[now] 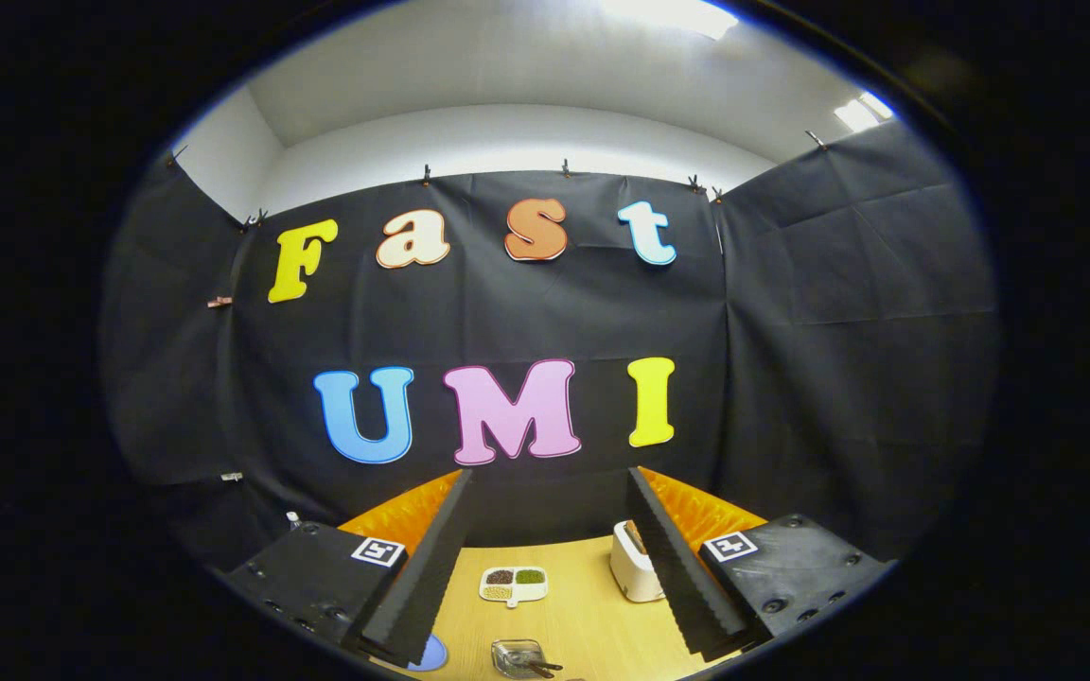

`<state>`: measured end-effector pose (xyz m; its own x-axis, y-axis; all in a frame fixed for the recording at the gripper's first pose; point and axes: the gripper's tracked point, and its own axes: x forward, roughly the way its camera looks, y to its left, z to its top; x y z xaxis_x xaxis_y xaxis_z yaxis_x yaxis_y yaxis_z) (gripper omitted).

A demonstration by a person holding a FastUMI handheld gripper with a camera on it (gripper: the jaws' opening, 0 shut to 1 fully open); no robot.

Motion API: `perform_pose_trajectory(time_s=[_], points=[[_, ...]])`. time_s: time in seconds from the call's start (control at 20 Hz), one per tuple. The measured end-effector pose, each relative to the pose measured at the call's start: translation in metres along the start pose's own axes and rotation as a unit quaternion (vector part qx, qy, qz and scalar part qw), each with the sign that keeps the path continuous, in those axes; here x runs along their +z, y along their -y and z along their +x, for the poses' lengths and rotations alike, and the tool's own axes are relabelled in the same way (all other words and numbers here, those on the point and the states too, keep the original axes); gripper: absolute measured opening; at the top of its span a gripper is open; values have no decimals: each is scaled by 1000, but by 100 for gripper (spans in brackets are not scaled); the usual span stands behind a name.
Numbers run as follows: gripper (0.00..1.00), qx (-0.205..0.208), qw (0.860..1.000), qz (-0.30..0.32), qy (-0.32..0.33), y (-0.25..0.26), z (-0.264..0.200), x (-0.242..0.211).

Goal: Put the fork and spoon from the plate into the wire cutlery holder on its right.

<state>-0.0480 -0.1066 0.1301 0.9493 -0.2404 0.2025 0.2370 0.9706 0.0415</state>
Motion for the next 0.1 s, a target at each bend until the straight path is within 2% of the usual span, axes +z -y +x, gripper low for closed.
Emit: perform_pose_trajectory(time_s=[0.1], points=[[99, 5, 1000, 2, -21, -4, -6, -16]])
